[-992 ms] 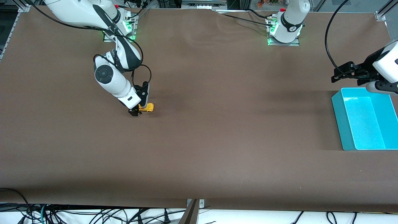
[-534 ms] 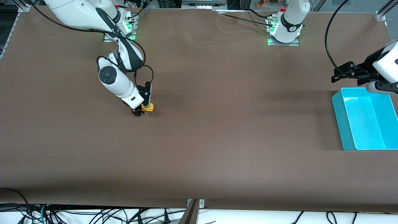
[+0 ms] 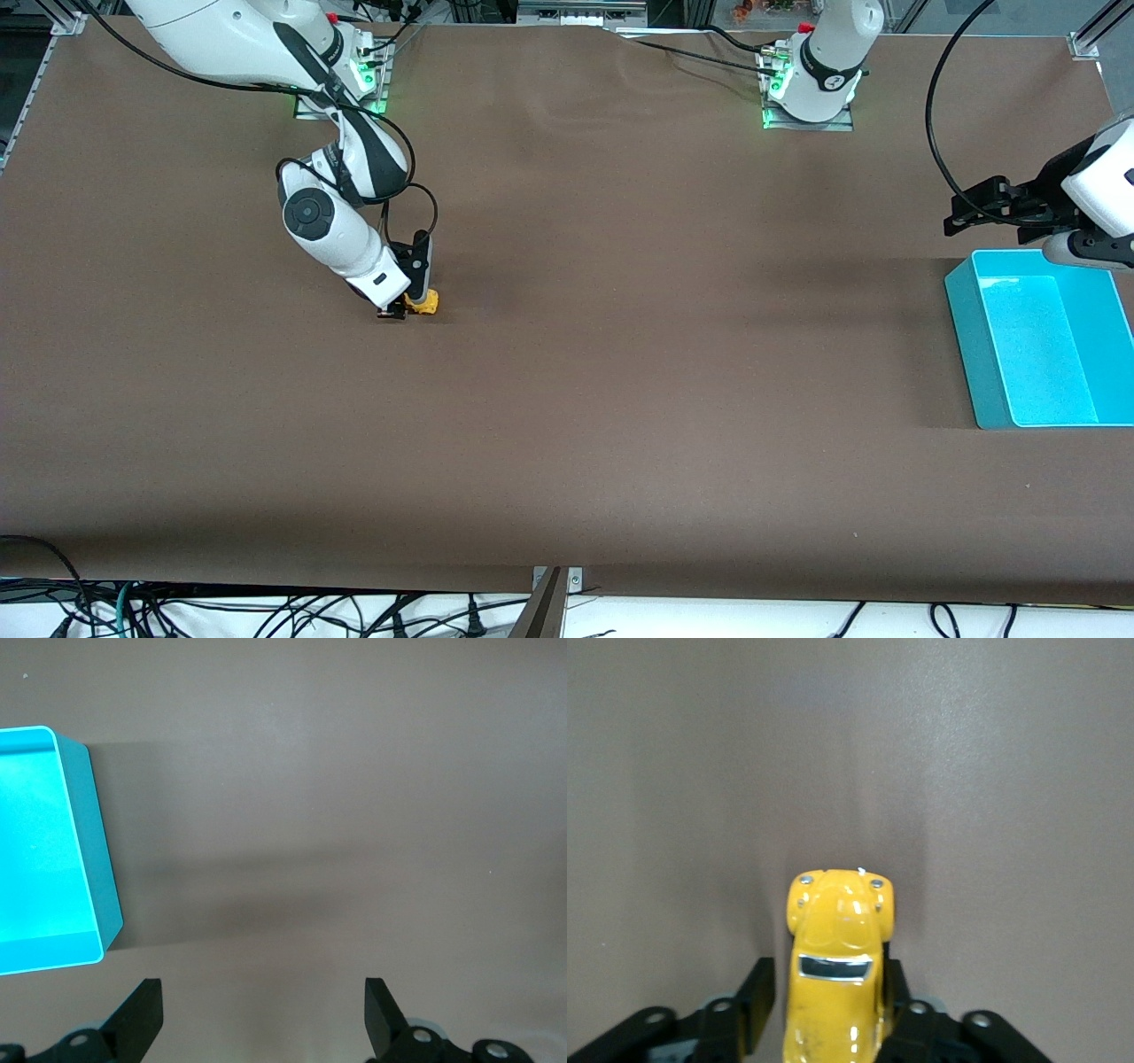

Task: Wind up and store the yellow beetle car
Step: 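Lower the right gripper and close it on the yellow car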

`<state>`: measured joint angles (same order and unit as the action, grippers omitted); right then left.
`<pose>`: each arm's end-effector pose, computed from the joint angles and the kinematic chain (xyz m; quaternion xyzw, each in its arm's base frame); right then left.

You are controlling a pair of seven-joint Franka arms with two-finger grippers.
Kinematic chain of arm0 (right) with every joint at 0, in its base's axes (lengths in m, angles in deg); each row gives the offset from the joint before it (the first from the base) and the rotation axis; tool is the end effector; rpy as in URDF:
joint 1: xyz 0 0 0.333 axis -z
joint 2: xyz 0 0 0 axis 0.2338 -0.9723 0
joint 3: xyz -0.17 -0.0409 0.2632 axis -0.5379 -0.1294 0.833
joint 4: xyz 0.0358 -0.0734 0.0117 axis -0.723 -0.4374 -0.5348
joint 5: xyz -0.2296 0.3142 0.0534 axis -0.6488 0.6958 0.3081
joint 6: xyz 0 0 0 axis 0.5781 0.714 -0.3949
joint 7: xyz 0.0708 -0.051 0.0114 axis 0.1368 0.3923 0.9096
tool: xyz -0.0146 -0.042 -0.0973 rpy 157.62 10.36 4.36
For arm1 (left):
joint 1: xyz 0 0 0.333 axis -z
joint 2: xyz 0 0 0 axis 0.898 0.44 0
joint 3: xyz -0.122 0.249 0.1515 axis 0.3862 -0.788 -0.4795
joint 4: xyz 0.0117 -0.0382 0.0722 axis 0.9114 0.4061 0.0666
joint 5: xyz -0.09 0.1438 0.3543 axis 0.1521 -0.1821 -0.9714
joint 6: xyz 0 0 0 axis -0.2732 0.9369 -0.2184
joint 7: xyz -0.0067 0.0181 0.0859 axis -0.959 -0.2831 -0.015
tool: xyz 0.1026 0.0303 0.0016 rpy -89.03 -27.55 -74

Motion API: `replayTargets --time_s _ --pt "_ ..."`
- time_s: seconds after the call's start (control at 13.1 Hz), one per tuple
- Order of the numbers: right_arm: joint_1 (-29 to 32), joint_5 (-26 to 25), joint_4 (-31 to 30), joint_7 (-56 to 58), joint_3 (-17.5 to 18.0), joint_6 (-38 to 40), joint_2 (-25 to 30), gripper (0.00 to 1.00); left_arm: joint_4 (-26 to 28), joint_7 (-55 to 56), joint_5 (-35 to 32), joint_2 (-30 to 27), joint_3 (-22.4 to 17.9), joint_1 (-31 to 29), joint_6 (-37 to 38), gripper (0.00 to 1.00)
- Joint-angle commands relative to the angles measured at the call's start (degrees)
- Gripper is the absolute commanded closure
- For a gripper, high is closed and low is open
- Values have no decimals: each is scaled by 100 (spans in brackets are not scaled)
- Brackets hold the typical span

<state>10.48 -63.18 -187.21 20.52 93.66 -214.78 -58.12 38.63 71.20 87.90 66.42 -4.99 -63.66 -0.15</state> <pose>0.5054 0.2068 0.1873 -0.7178 -0.6946 -0.0266 0.0408 0.5726 -0.0054 0.5954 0.9973 -0.0310 -0.0526 0.0417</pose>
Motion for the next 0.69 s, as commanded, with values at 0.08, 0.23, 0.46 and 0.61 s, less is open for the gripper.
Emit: replayTargets --time_s 0.08,0.23,0.46,0.61 --pt "14 -47 -94 -2 -57 -101 44 78 -173 -132 -92 90 -15 -41 41 0" --pt "14 -56 -138 7 -101 -57 27 78 -181 -123 -92 99 -15 -32 41 0" --pt "14 -56 -199 16 -188 -22 44 78 -181 -115 -48 107 -6 -32 41 0" --pt "14 -65 -322 77 -372 -22 44 78 -181 -115 -48 134 2 -14 41 0"
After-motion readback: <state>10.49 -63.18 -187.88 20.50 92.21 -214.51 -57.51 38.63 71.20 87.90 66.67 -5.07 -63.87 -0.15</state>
